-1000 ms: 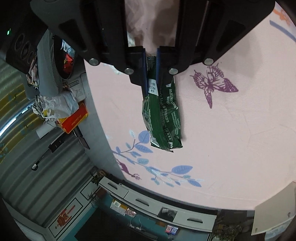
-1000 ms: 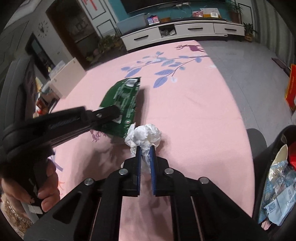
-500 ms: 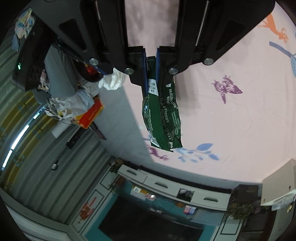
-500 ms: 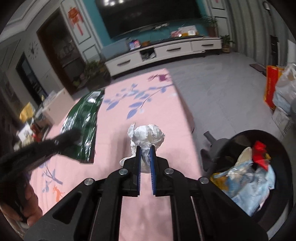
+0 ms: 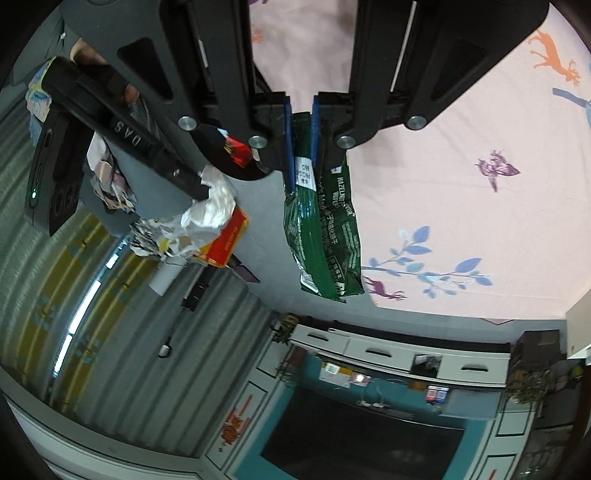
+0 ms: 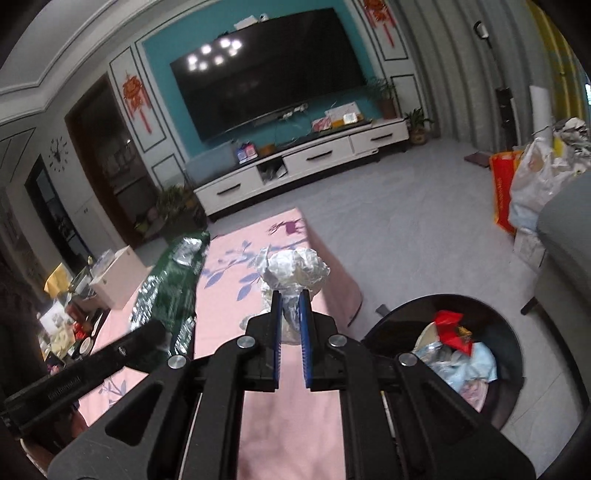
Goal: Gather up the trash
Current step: 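Carry the green packet and white tissue over the black trash bin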
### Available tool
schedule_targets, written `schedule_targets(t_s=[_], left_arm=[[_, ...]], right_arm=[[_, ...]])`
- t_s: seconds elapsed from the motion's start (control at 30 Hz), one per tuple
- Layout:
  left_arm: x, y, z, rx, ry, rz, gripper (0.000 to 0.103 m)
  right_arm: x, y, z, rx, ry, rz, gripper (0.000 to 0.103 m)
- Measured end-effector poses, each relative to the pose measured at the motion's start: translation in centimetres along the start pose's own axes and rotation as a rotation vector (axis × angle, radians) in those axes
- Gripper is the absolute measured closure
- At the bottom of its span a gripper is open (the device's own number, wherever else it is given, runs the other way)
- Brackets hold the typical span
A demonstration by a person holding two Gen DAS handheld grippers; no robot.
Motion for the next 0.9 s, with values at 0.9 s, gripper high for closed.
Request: schedule_targets(t_s=[0.9], left_arm=[[8.8,10.2,11.5,-0.323,0.145,0.112,0.095]], right_arm=[[11.3,0.7,0.6,-0.068,0.272,0.129,0.093]])
Point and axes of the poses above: each gripper's, at about its wrist camera, not at the fingertips, and z roughly the way its jaws point, x to its right, y to its underside, the point moved 4 cm from there along z, roughly the way its jaws point, and after that the axes turned 8 degrees about x, right-handed, at the moved point
